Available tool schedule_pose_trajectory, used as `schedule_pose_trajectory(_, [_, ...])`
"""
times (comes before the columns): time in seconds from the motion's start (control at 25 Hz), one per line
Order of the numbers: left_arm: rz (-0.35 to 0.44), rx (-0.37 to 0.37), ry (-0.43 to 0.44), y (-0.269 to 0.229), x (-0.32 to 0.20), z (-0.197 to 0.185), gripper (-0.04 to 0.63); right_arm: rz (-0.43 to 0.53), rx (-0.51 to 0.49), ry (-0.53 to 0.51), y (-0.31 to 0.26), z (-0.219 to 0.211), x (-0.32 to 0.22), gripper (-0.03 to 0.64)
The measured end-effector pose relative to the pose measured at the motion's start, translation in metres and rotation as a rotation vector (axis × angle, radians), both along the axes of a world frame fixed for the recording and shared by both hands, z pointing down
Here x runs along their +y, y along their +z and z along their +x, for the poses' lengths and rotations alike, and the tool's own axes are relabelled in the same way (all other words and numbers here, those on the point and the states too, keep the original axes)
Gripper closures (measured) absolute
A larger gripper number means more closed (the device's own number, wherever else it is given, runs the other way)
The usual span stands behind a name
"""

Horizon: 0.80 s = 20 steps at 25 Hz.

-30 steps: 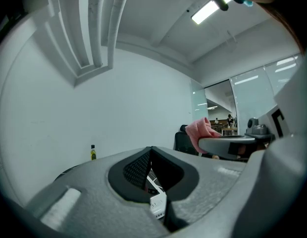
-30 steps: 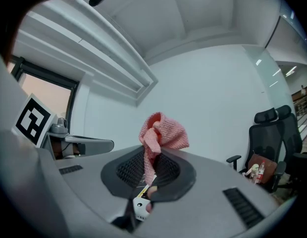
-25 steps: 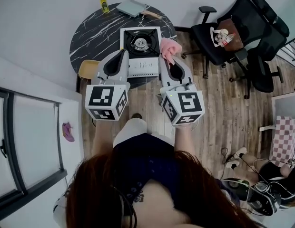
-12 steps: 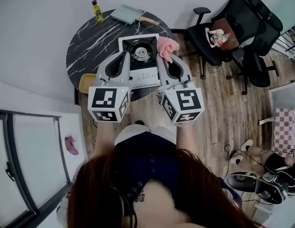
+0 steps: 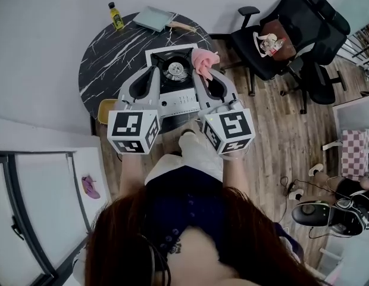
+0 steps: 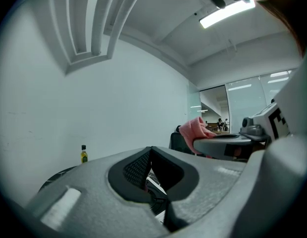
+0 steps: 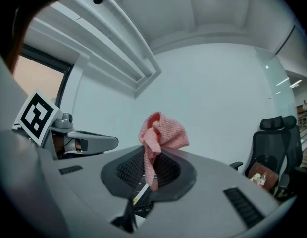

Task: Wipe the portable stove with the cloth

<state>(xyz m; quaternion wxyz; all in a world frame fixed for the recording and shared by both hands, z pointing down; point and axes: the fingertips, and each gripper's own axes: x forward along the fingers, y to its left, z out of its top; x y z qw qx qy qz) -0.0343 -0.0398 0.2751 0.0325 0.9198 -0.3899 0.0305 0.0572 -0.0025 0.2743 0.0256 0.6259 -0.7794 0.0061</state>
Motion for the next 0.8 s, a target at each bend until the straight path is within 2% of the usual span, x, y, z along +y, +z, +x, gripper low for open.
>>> schedule_pose_trajectory(0.2, [-0.006, -0.003, -0.002, 0.002, -0.015, 0.003, 0.583, 0.003, 0.079, -0.013, 0.003, -0.001, -0.018, 0.578])
schedule_pose_trajectory(0.68, [0.014, -0.027, -0.052, -0.003, -0.072, 0.011, 0.583, -0.023, 0.056, -0.075, 0.018, 0.011, -0.068, 0.578])
schedule_pose_trajectory(0.8, [0.012, -0.033, -0.062, -0.002, -0.088, 0.012, 0.583, -0.035, 0.079, -0.107, 0.025, 0.012, -0.086, 0.578])
